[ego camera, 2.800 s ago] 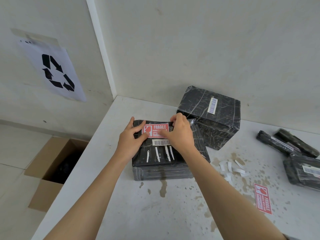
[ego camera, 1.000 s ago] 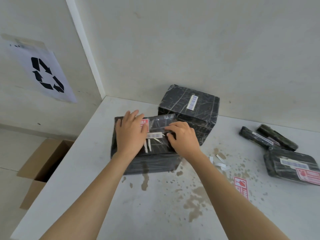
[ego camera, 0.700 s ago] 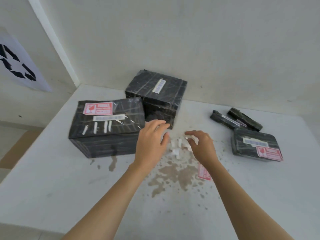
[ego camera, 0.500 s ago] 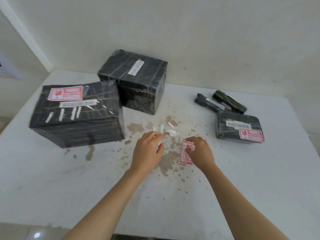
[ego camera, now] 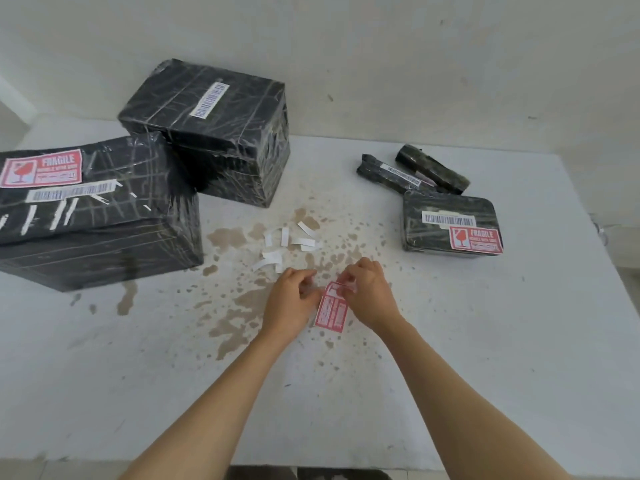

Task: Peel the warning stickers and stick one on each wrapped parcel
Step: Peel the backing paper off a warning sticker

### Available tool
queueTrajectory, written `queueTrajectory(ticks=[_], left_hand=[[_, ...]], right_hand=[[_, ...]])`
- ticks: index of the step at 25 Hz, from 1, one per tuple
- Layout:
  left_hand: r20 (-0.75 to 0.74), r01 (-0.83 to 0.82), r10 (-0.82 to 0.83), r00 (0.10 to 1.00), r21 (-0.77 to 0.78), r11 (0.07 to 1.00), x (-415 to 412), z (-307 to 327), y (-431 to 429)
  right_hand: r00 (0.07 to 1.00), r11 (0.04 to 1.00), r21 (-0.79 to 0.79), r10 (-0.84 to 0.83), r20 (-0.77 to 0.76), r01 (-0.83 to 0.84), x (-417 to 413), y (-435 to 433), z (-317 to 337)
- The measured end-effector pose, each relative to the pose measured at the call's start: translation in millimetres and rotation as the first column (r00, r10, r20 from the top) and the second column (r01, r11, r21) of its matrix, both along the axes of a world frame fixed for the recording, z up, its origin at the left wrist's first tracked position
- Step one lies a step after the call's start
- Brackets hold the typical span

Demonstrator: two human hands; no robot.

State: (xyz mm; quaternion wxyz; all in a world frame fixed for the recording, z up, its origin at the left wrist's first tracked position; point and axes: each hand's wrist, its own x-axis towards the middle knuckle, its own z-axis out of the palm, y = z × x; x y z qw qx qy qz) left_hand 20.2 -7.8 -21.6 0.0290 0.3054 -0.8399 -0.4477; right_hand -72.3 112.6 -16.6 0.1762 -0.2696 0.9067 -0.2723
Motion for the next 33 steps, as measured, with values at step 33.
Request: queueTrajectory(ticks=[33], left_hand=[[-0.172, -0.154, 0.434, 0.884, 0.770, 0.619, -12, 85, -7]], right_hand=[[0.953, 0.773, -0.574, -0.133, 0.272, 0.272, -4, -13, 72]])
